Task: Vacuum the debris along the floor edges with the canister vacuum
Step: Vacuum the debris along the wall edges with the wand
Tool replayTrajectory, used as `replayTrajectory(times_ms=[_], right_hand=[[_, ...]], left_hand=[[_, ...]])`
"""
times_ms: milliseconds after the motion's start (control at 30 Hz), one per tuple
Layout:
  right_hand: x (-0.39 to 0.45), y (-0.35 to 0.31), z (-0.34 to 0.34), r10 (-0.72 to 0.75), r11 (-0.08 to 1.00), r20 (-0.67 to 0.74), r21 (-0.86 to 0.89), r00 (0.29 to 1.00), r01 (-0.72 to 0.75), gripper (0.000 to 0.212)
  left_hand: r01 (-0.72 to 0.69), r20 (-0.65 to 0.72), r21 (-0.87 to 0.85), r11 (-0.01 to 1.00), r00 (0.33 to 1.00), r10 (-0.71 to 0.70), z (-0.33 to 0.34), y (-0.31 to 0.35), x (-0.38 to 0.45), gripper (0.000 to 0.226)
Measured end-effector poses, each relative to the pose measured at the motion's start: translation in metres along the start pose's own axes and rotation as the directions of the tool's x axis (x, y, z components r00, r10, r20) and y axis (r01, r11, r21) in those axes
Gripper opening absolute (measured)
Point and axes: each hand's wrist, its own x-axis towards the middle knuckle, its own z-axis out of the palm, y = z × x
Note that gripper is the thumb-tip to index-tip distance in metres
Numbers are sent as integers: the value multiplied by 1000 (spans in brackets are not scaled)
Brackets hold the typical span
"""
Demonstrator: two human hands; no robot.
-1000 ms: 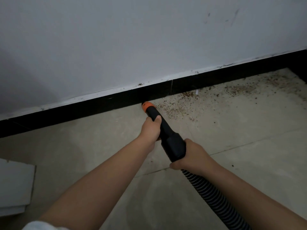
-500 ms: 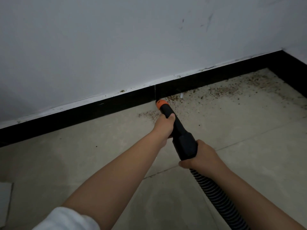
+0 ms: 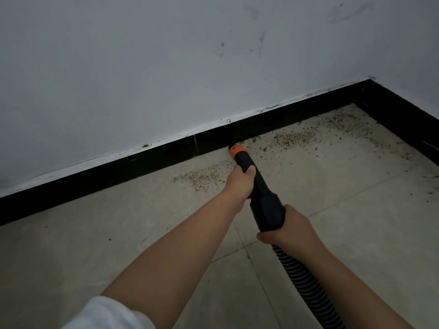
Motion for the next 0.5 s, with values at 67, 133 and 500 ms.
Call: replayTrajectory(times_ms=[67,133,500], right_hand=[[1,1,-3,6,1000,-19,3,1000,-6,41],[4,2,-6,18,1000,-35,19,999,-17,41],[20,8,-31,95,983,-38,163,995,-88,32]], left_hand=[[-6,7,-1,1000,1000,6,5,3,0,46],[-17,4,-12,1000,1000,17,9,7,-1,45],[-28,67,-47,999,997,31,31,19,-6,45]])
